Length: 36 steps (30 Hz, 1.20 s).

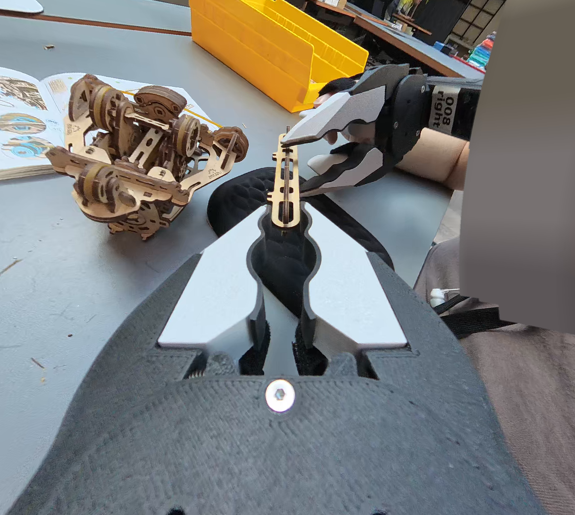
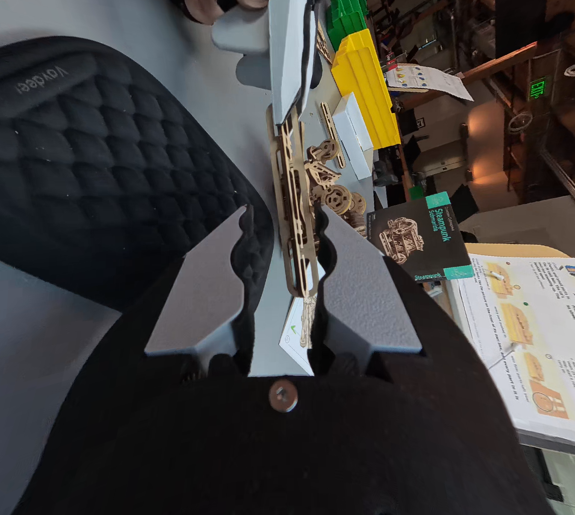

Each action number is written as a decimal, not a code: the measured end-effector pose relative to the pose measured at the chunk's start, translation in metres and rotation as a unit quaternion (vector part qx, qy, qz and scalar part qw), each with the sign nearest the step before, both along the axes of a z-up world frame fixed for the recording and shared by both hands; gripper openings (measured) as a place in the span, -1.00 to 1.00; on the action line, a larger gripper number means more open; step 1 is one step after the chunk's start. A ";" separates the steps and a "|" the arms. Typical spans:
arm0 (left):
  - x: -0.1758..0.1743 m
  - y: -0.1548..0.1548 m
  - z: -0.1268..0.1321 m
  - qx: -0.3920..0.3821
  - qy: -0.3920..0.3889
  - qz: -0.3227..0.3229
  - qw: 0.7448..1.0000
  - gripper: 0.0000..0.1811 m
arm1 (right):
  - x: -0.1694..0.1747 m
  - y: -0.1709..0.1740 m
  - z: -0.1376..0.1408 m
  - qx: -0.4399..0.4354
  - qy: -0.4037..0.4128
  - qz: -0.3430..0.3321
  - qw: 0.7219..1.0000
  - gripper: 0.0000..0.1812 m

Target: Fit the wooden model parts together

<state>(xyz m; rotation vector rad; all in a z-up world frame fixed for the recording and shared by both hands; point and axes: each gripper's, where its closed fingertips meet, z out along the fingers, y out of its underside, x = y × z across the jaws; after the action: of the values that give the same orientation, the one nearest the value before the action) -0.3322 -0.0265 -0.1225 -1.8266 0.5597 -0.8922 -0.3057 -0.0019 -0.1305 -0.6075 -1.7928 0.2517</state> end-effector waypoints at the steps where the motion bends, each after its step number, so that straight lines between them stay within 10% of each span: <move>1: -0.001 0.000 0.000 -0.013 -0.012 0.000 1.000 -0.84 | -0.001 0.001 -0.001 0.012 0.000 -0.004 1.000 -0.58; 26: 0.000 -0.010 -0.003 -0.117 -0.125 -0.030 0.985 -0.70 | -0.001 0.006 -0.007 0.061 -0.046 -0.038 0.996 -0.78; 36: -0.039 0.000 -0.006 0.153 0.184 0.065 0.969 -0.41 | 0.000 0.013 0.003 0.077 -0.057 -0.046 0.994 -0.78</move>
<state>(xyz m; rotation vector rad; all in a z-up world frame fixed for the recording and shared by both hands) -0.3713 -0.0263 -0.1282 -1.7258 0.7533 -0.3527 -0.3062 0.0107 -0.1276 -0.6023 -1.8686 0.0149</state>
